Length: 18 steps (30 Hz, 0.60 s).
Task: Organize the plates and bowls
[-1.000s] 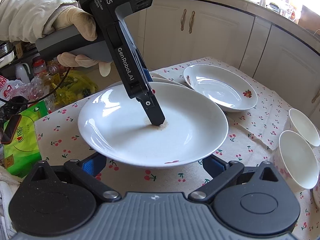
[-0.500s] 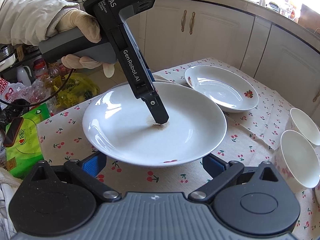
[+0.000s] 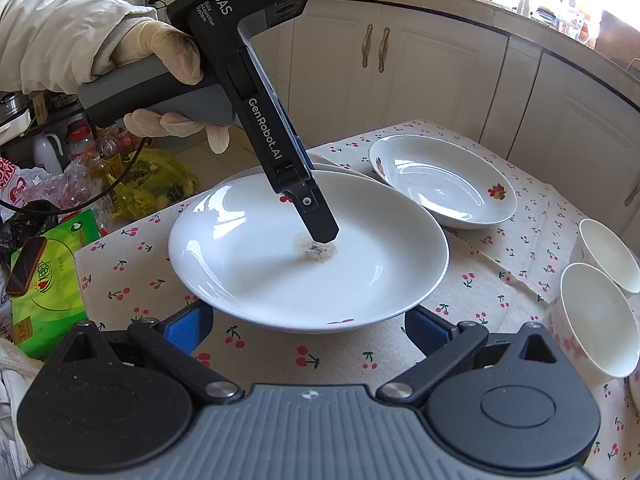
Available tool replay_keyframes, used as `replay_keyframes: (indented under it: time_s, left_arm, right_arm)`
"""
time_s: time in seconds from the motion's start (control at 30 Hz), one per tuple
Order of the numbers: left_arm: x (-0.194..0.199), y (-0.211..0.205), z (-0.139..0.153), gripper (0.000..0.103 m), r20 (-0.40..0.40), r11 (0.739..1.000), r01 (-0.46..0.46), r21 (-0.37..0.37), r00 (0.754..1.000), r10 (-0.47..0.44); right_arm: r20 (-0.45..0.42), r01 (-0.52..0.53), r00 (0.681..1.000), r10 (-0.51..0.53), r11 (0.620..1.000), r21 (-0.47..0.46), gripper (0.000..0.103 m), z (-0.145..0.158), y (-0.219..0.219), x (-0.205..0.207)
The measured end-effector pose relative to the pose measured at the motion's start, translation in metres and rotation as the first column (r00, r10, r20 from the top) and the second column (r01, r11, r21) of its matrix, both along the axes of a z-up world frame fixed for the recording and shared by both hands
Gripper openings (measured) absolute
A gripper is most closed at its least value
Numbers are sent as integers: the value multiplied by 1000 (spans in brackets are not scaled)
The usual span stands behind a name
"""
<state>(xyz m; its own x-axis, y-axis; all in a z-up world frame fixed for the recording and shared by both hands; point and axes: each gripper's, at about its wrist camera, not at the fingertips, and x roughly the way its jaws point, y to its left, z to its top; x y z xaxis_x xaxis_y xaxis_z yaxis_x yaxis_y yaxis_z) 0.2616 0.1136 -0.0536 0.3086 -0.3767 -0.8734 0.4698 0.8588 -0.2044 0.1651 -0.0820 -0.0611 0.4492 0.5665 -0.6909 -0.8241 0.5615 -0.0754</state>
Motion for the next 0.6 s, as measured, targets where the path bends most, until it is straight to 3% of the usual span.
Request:
replay_keyframes:
  time_s: [0.6]
  left_arm:
    - [-2,8,9,85,25,1000,-24,-10,999,25]
  right_arm:
    - [0,10,1000,-10,1000,-23,103,0,4,0]
